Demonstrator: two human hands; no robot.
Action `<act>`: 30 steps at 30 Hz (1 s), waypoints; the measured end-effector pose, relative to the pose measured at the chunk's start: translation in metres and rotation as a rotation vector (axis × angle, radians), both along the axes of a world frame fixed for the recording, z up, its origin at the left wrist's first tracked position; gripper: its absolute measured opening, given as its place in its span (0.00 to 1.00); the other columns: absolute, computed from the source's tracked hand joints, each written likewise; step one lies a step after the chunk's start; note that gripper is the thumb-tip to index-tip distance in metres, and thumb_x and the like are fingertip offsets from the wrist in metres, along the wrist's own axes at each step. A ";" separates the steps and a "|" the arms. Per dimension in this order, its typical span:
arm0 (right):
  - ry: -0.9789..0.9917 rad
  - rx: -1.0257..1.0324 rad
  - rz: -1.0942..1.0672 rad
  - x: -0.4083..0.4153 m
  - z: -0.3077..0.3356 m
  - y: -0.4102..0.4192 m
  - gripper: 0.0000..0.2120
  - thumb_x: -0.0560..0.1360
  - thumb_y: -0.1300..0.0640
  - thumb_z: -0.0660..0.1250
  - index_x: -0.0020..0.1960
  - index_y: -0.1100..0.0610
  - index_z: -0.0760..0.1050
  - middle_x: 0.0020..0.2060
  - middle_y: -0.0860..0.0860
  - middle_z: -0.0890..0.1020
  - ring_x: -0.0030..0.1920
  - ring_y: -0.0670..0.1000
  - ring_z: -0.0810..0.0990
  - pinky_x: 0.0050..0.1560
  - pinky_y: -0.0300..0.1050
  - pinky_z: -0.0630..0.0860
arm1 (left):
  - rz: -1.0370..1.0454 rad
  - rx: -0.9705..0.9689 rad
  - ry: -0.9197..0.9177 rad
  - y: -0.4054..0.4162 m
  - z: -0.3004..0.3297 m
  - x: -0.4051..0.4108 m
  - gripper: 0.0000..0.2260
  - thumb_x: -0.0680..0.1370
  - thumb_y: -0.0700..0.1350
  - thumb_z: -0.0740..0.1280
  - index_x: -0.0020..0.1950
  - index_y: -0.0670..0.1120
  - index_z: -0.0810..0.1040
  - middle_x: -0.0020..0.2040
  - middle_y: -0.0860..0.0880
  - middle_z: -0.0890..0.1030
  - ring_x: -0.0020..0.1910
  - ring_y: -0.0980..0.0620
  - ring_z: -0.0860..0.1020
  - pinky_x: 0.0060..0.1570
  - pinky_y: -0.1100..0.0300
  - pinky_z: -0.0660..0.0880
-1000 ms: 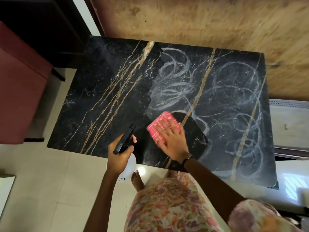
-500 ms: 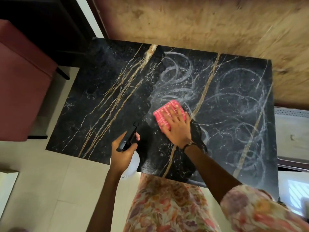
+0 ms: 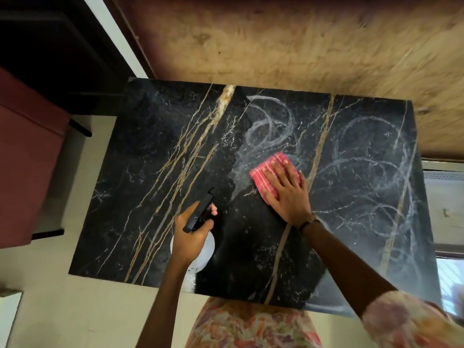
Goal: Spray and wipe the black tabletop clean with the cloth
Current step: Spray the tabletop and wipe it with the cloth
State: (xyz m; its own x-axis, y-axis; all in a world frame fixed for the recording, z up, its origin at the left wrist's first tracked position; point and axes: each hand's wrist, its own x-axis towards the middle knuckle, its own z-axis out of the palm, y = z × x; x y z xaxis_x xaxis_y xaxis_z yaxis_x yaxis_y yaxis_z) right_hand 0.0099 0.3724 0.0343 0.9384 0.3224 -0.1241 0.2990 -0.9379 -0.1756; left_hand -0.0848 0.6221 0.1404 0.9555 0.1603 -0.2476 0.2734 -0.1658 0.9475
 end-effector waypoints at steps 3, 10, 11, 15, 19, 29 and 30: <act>0.027 0.054 0.014 0.024 0.002 0.062 0.29 0.79 0.37 0.44 0.76 0.47 0.59 0.76 0.51 0.61 0.77 0.56 0.53 0.72 0.68 0.52 | -0.033 -0.006 0.016 0.006 -0.002 0.015 0.09 0.71 0.31 0.64 0.44 0.42 0.79 0.37 0.56 0.82 0.31 0.63 0.77 0.36 0.74 0.72; -0.009 0.030 0.337 -0.026 -0.005 0.023 0.28 0.80 0.36 0.46 0.77 0.44 0.54 0.76 0.48 0.58 0.78 0.54 0.51 0.74 0.63 0.49 | -0.064 -0.025 0.012 0.018 -0.005 0.048 0.09 0.69 0.34 0.63 0.44 0.43 0.79 0.33 0.57 0.80 0.30 0.63 0.76 0.34 0.74 0.70; -0.035 0.015 0.306 -0.021 -0.006 0.005 0.28 0.80 0.36 0.46 0.77 0.44 0.54 0.76 0.49 0.58 0.78 0.54 0.51 0.73 0.64 0.51 | -0.070 -0.017 0.010 0.020 -0.006 0.052 0.09 0.69 0.34 0.62 0.44 0.45 0.79 0.32 0.58 0.80 0.30 0.63 0.76 0.34 0.74 0.71; -0.046 -0.009 0.030 0.039 -0.004 -0.013 0.29 0.79 0.38 0.48 0.77 0.45 0.52 0.77 0.50 0.56 0.78 0.55 0.50 0.72 0.64 0.55 | -0.081 -0.009 0.003 0.026 -0.007 0.069 0.10 0.69 0.34 0.62 0.44 0.45 0.79 0.33 0.58 0.80 0.31 0.63 0.77 0.35 0.73 0.72; -0.022 0.055 -0.128 0.103 -0.002 0.054 0.29 0.78 0.37 0.46 0.77 0.46 0.56 0.77 0.50 0.58 0.77 0.56 0.52 0.73 0.66 0.52 | -0.093 -0.038 0.011 0.027 -0.009 0.089 0.10 0.69 0.34 0.62 0.45 0.44 0.79 0.34 0.58 0.81 0.31 0.62 0.77 0.35 0.73 0.71; -0.097 -0.016 0.167 0.068 -0.008 0.007 0.29 0.79 0.36 0.46 0.77 0.45 0.53 0.77 0.50 0.57 0.78 0.54 0.49 0.75 0.62 0.49 | -0.142 -0.061 -0.040 0.028 -0.014 0.143 0.10 0.69 0.34 0.62 0.45 0.43 0.79 0.33 0.55 0.80 0.26 0.62 0.73 0.32 0.73 0.69; -0.093 -0.015 0.097 0.082 -0.007 -0.004 0.29 0.79 0.36 0.46 0.77 0.46 0.54 0.77 0.50 0.57 0.78 0.54 0.49 0.74 0.62 0.49 | -0.151 -0.059 -0.048 0.028 -0.014 0.147 0.10 0.69 0.33 0.62 0.45 0.43 0.79 0.35 0.57 0.81 0.27 0.63 0.74 0.33 0.74 0.69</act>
